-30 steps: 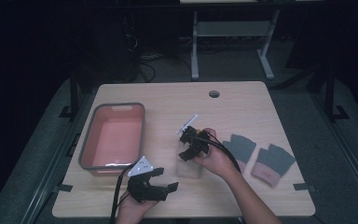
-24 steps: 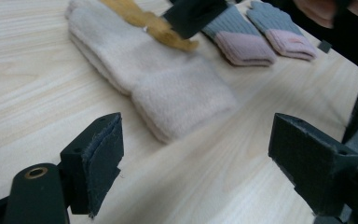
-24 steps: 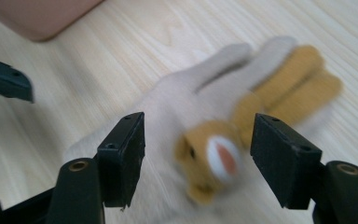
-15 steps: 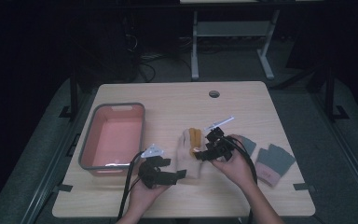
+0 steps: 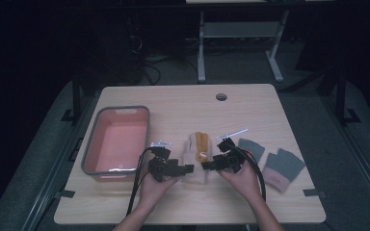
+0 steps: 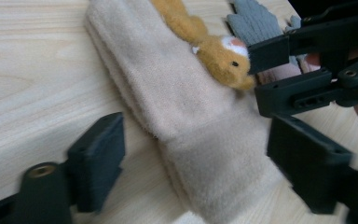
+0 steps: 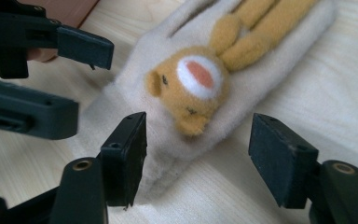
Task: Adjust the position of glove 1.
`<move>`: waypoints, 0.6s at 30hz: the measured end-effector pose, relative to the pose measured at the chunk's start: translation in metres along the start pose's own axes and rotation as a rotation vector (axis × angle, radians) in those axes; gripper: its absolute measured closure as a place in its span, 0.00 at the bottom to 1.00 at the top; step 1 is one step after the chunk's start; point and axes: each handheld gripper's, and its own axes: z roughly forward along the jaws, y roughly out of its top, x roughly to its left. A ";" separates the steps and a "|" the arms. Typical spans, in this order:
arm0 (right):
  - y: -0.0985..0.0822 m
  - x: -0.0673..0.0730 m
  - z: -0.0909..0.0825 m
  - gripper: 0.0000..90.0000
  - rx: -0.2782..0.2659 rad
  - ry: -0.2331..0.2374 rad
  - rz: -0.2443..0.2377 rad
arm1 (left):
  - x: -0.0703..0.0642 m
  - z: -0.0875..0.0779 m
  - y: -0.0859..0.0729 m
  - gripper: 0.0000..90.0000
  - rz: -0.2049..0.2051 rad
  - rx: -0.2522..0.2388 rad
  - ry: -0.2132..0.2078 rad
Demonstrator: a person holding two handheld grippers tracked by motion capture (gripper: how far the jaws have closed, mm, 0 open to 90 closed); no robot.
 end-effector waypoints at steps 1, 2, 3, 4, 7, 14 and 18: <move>-0.001 0.000 0.001 0.41 0.001 0.005 0.014 | 0.000 0.001 0.000 0.26 -0.004 -0.002 0.011; -0.002 -0.001 0.002 0.41 0.003 0.008 0.017 | 0.000 0.002 0.001 0.27 0.002 0.004 0.019; -0.002 -0.001 0.003 0.42 0.009 0.009 0.032 | 0.001 0.003 0.001 0.30 -0.002 0.005 0.027; -0.003 -0.001 0.004 0.43 0.010 0.010 0.038 | 0.002 0.004 0.001 0.33 -0.011 0.008 0.030; -0.003 0.000 0.005 0.44 0.011 0.018 0.058 | 0.005 0.007 0.002 0.39 -0.024 0.020 0.033; -0.007 -0.002 0.015 0.46 0.021 0.029 0.134 | 0.007 0.012 0.001 0.46 -0.040 0.041 0.032; -0.012 -0.005 0.016 0.47 0.001 0.053 0.164 | 0.008 0.016 0.001 0.46 -0.056 0.045 0.026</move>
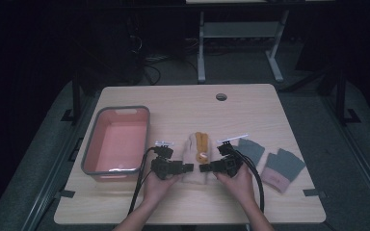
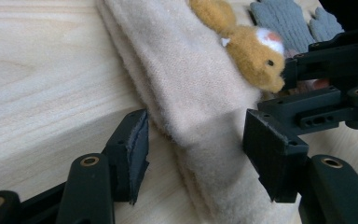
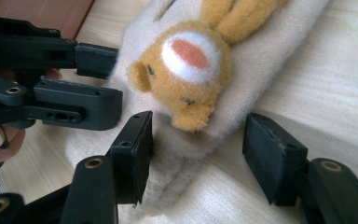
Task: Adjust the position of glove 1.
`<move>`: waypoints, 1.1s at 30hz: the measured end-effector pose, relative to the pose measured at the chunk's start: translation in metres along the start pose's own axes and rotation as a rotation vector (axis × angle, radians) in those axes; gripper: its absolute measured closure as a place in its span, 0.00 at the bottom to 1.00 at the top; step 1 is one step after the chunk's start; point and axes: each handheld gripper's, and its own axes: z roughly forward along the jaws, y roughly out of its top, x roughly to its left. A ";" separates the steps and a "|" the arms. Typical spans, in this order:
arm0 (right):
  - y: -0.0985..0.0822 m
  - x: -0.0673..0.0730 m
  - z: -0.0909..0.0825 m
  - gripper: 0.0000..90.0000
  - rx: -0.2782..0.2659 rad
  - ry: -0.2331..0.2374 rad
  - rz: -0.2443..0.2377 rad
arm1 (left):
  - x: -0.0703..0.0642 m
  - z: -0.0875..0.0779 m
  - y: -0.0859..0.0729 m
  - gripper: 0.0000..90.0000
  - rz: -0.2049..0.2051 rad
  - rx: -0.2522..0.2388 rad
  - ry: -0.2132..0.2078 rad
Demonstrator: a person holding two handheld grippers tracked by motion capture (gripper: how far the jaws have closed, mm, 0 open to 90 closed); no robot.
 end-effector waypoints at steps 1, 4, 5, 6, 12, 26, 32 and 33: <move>-0.001 0.001 0.000 0.47 -0.003 -0.004 0.005 | 0.001 0.001 0.000 0.46 0.003 0.004 -0.004; -0.002 0.002 0.001 0.48 -0.013 -0.001 0.006 | 0.002 0.002 0.000 0.50 -0.004 0.008 -0.010; -0.004 0.002 0.002 0.50 -0.023 0.004 0.020 | 0.002 0.003 0.000 0.52 -0.004 0.006 -0.015; -0.004 0.002 0.002 0.50 -0.023 0.004 0.020 | 0.002 0.003 0.000 0.53 -0.004 0.006 -0.015; -0.007 0.000 0.005 0.62 -0.053 0.051 0.061 | 0.003 0.005 -0.001 0.62 -0.013 0.009 -0.052; -0.012 -0.004 0.009 0.72 -0.075 0.092 0.077 | 0.007 0.010 -0.001 0.72 -0.031 -0.007 -0.110; -0.014 -0.006 0.010 0.74 -0.081 0.116 0.099 | 0.011 0.010 -0.002 0.75 -0.044 -0.011 -0.144; -0.015 -0.006 0.010 0.75 -0.083 0.117 0.099 | 0.011 0.010 -0.002 0.75 -0.046 -0.012 -0.145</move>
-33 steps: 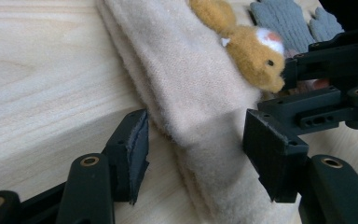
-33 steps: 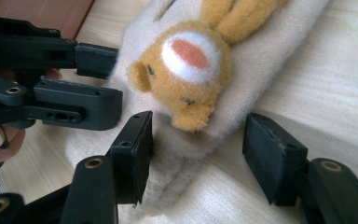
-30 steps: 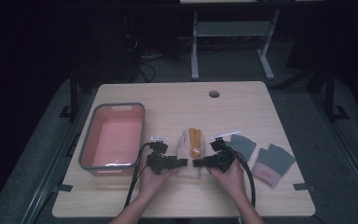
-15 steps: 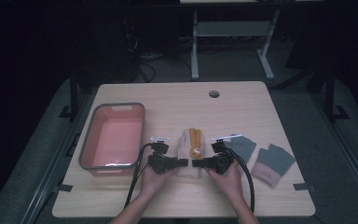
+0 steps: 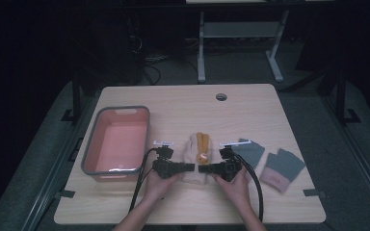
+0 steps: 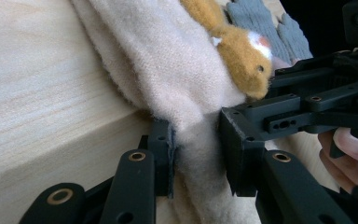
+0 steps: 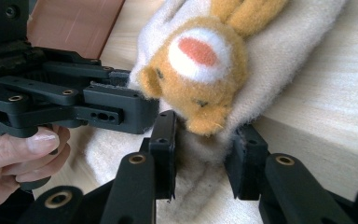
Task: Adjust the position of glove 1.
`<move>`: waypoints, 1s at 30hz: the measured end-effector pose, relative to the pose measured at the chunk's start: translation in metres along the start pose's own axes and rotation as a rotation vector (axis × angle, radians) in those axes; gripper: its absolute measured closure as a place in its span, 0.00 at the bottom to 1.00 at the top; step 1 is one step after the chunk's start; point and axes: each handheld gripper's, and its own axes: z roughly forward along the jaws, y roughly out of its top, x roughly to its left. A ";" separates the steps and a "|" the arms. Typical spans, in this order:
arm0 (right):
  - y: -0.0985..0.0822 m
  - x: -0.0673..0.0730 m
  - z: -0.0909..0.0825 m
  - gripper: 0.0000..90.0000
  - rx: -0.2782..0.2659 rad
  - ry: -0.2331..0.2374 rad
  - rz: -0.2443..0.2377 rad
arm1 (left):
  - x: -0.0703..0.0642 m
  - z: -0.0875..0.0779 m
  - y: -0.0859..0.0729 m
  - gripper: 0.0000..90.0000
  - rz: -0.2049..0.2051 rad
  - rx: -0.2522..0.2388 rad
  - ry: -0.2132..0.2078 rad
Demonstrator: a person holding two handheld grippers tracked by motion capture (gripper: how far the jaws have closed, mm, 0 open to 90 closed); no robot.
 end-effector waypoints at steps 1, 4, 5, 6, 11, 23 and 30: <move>0.000 -0.001 0.000 0.75 0.001 0.002 -0.001 | 0.000 0.000 0.000 0.75 -0.005 0.000 -0.001; 0.000 -0.001 0.000 0.76 -0.004 0.008 -0.002 | -0.001 0.000 0.000 0.75 -0.009 -0.002 -0.002; 0.000 -0.001 0.000 0.76 -0.004 0.008 -0.002 | -0.001 0.000 0.000 0.75 -0.009 -0.002 -0.002; 0.000 -0.001 -0.001 0.77 -0.002 0.010 -0.006 | 0.000 0.000 0.000 0.75 -0.014 0.001 -0.010; 0.001 -0.002 -0.003 0.81 -0.002 0.016 -0.003 | 0.002 0.000 0.002 0.75 -0.039 0.016 -0.038; 0.000 0.001 -0.008 0.85 -0.005 0.016 -0.018 | -0.006 -0.002 0.003 0.77 -0.001 0.013 -0.026; 0.000 0.003 -0.011 0.86 -0.013 0.021 -0.018 | -0.010 -0.004 0.006 0.77 0.019 0.008 -0.028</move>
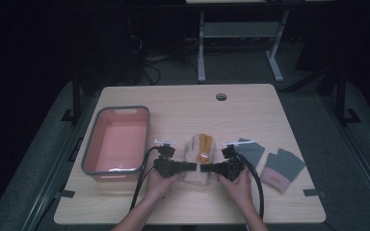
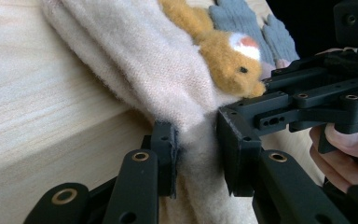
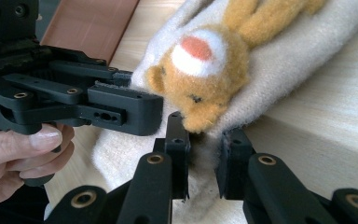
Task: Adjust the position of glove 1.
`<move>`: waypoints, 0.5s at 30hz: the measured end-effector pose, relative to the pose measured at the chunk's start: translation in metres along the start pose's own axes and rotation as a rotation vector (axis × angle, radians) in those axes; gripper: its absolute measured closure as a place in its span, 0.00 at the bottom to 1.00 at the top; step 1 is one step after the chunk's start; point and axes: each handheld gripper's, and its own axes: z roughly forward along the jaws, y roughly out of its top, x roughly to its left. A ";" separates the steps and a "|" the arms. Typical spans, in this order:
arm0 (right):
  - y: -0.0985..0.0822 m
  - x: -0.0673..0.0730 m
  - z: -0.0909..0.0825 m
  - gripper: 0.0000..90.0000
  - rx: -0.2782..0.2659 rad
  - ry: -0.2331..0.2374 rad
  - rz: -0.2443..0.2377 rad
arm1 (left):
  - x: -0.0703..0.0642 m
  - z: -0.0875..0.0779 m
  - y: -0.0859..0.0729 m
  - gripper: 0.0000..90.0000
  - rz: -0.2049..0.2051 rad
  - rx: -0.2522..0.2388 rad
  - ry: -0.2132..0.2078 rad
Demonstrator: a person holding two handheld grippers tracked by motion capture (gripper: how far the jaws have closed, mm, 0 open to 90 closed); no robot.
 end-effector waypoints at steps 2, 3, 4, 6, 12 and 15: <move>0.000 0.001 -0.001 0.86 0.000 -0.001 -0.007 | -0.001 -0.001 0.000 0.77 -0.004 0.001 0.000; 0.000 0.001 -0.001 0.86 0.000 -0.001 -0.007 | 0.000 -0.001 0.000 0.77 0.001 0.001 0.000; 0.000 0.001 -0.001 0.86 0.000 0.002 -0.004 | -0.001 -0.001 0.000 0.77 -0.003 0.001 0.001; 0.000 0.001 -0.001 0.87 0.000 0.004 -0.003 | -0.002 -0.001 0.000 0.78 0.010 0.000 0.007; 0.001 0.003 -0.002 0.87 -0.001 0.012 0.005 | -0.003 -0.003 0.000 0.78 0.012 -0.007 0.004; 0.001 0.004 -0.002 0.88 -0.005 0.013 -0.006 | -0.002 -0.004 0.001 0.78 0.010 -0.008 0.005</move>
